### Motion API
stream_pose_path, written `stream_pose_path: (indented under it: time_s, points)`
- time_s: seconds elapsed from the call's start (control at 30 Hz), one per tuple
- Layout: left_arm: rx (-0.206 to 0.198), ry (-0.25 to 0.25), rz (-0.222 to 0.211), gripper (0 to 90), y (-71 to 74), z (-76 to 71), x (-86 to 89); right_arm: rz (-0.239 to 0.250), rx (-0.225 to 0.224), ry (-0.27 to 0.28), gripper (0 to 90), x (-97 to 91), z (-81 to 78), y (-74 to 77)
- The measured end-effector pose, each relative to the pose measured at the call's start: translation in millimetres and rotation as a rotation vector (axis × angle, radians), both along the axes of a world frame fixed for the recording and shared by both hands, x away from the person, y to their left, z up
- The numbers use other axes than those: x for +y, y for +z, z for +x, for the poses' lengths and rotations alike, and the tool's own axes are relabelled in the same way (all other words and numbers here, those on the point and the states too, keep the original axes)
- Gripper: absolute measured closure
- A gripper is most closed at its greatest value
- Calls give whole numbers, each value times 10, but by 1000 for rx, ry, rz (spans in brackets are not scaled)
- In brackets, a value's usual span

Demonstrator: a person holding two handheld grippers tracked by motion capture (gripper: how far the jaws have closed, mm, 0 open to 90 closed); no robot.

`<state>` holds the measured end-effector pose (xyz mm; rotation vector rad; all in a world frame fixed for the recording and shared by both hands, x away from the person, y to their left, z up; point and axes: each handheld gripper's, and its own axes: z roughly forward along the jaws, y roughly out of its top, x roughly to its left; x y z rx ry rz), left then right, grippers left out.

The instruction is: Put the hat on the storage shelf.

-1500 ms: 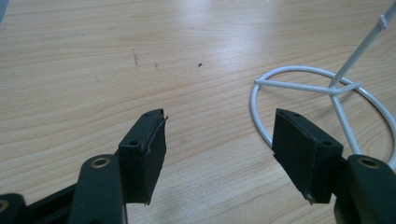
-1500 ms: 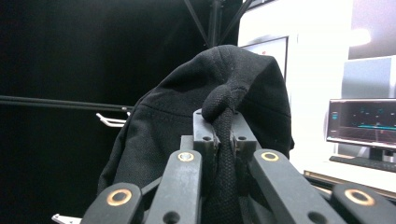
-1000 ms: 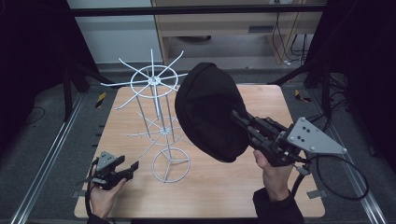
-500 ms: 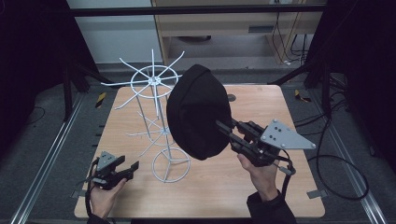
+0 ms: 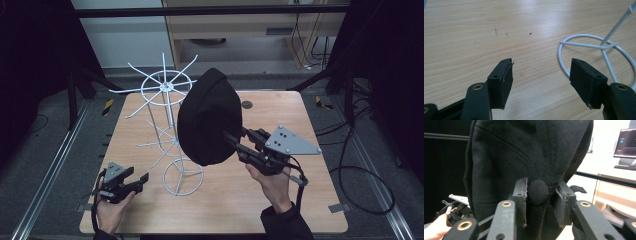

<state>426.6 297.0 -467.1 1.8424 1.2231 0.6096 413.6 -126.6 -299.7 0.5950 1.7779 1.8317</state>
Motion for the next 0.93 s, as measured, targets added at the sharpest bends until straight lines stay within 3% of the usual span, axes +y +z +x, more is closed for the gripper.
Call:
stream_pose_path:
  time_s: [0.37,0.47,0.6,0.93]
  points:
    - [0,1,-1,344,0,-1,-3,20,20,-36,294,-261,-90,-69]
    - [0,1,0,344,0,-3,-4,16,56,-52,230,-383,-106,-173]
    - [-1,2,1,344,-2,0,0,-9,110,-98,200,-557,-80,-404]
    - [7,4,-13,390,11,4,10,-118,328,-256,218,-952,156,-1165]
